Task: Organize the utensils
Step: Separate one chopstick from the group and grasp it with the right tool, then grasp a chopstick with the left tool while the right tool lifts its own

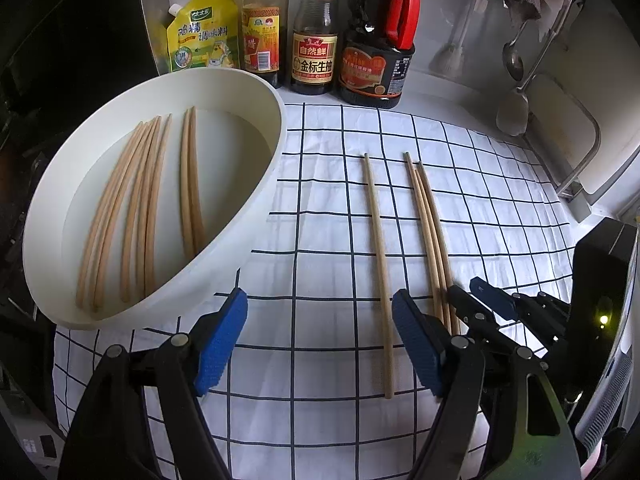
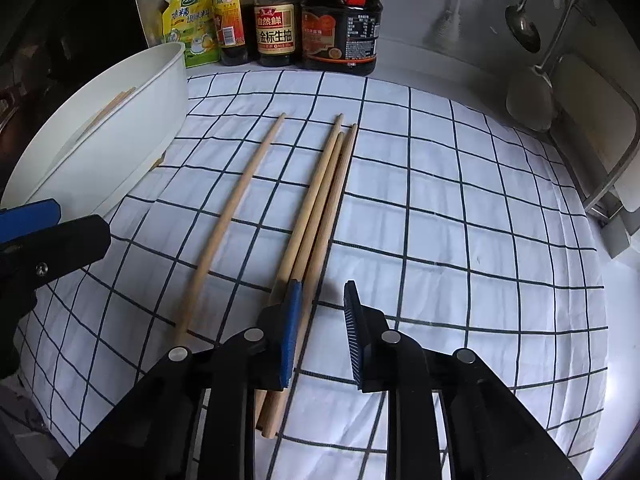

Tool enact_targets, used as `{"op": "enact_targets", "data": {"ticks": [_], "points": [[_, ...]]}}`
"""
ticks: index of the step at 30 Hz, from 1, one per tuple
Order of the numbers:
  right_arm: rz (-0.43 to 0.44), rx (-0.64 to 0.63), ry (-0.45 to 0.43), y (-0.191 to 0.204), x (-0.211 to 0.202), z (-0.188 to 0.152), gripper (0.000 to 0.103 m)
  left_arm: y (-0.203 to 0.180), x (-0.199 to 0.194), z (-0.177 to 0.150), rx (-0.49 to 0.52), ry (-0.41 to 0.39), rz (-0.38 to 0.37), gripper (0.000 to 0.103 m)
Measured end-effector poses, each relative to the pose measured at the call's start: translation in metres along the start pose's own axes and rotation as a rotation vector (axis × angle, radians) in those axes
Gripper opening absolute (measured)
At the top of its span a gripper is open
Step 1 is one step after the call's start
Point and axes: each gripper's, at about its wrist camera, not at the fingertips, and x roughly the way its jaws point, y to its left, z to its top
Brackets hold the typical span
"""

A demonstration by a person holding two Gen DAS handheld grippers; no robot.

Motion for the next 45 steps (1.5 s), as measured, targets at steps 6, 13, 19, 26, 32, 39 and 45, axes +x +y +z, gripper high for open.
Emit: {"op": "enact_targets", "data": {"ticks": [6,13,19,26,32,39,45], "points": [[-0.011,0.005,-0.004,-0.004,-0.001,0.0,0.021,-0.001,0.004,0.0,-0.003,0.003,0.004,0.074],[0.0,0.006,0.003,0.001,0.003,0.007,0.022,0.0,0.004,0.001,-0.006,0.003,0.008,0.074],[0.0,0.024,0.012,-0.001,0.008,0.006,0.022,0.002,0.004,0.001,-0.011,0.0,0.014,0.074],[0.004,0.023,0.002,-0.003,0.009,0.004,0.007,0.0,0.005,0.0,-0.011,0.005,0.005,0.074],[0.015,0.078,-0.001,-0.023,0.003,-0.005,0.007,-0.013,0.014,0.0,-0.001,0.012,-0.011,0.074],[-0.004,0.133,0.005,-0.052,-0.005,-0.02,0.006,-0.026,0.036,0.003,0.006,0.023,-0.001,0.074],[-0.008,0.155,0.004,-0.063,-0.008,-0.027,0.006,-0.029,0.055,0.008,-0.004,0.037,0.021,0.074]]}}
